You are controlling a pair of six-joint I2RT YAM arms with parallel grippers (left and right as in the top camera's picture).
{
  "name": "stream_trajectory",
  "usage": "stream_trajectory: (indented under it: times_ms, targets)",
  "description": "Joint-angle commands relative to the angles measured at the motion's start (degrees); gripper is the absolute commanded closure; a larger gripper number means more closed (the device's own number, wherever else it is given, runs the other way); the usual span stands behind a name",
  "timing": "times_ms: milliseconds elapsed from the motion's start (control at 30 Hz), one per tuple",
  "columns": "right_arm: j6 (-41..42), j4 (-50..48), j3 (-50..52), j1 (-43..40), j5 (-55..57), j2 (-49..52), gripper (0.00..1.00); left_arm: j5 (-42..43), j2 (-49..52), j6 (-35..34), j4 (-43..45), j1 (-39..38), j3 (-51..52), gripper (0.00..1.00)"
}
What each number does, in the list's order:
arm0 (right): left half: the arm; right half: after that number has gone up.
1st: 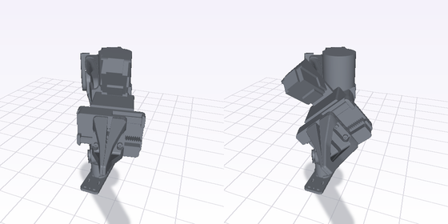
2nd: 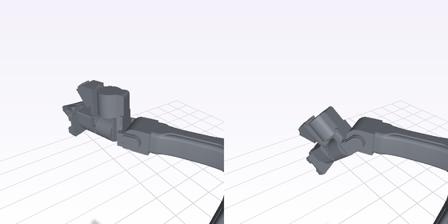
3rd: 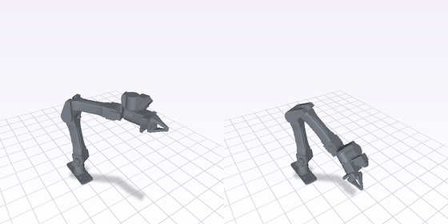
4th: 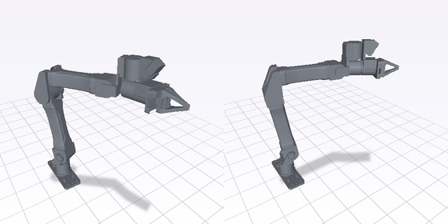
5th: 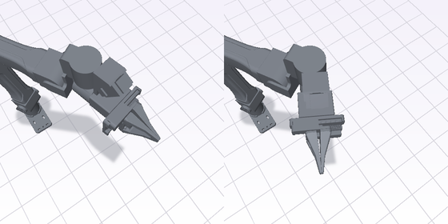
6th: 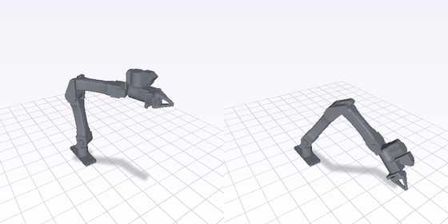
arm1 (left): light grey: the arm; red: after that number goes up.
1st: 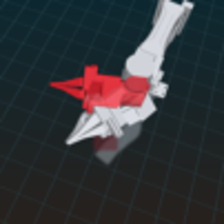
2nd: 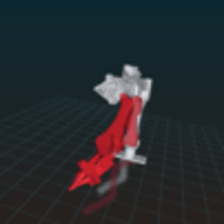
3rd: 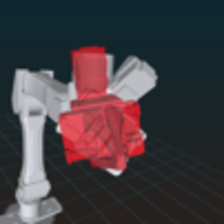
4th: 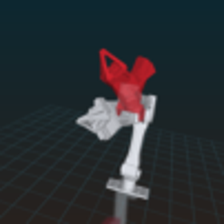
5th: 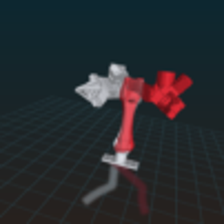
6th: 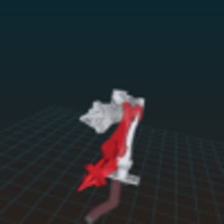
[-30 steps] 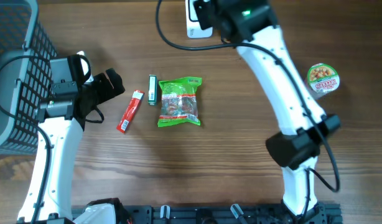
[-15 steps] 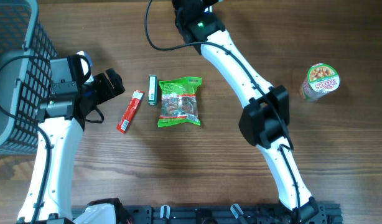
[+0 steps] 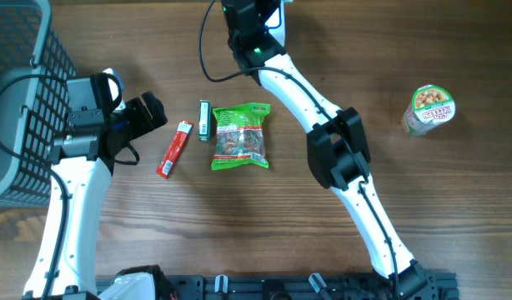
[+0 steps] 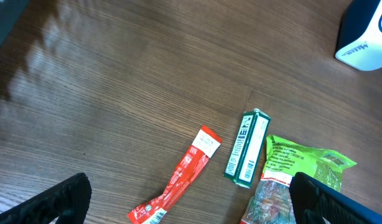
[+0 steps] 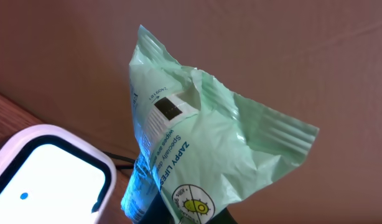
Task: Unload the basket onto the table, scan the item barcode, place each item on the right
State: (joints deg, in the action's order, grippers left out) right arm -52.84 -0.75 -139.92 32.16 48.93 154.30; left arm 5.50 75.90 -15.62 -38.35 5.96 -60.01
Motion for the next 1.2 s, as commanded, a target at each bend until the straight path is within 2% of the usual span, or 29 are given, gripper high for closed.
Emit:
stream_trajectory:
  times_ms: [0, 400, 600, 900, 1000, 1167]
  targets:
    - [-1.16, -1.36, -0.31, 0.24, 0.76, 1.75, 0.96, 0.46, -0.13, 0.13, 0.15, -0.09, -0.66, 0.0]
    - [4.83, -1.75, -0.31, 2.25, 1.9, 5.03, 0.96, 0.46, -0.13, 0.13, 0.15, -0.09, -0.66, 0.0]
    - [6.88, 1.38, -0.31, 3.8, 1.9, 5.03, 0.96, 0.46, -0.13, 0.13, 0.15, -0.09, -0.66, 0.0]
    - [6.12, 4.94, -0.31, 3.98, 1.92, 5.03, 0.96, 0.46, -0.13, 0.13, 0.15, -0.09, -0.66, 0.0]
    - [1.11, 0.61, -0.31, 3.63, 3.08, 5.03, 0.96, 0.46, -0.13, 0.13, 0.15, -0.09, -0.66, 0.0]
    - [-7.65, -15.43, -0.33, 3.39, 6.64, 5.03, 0.96, 0.46, -0.13, 0.13, 0.15, -0.09, -0.66, 0.0]
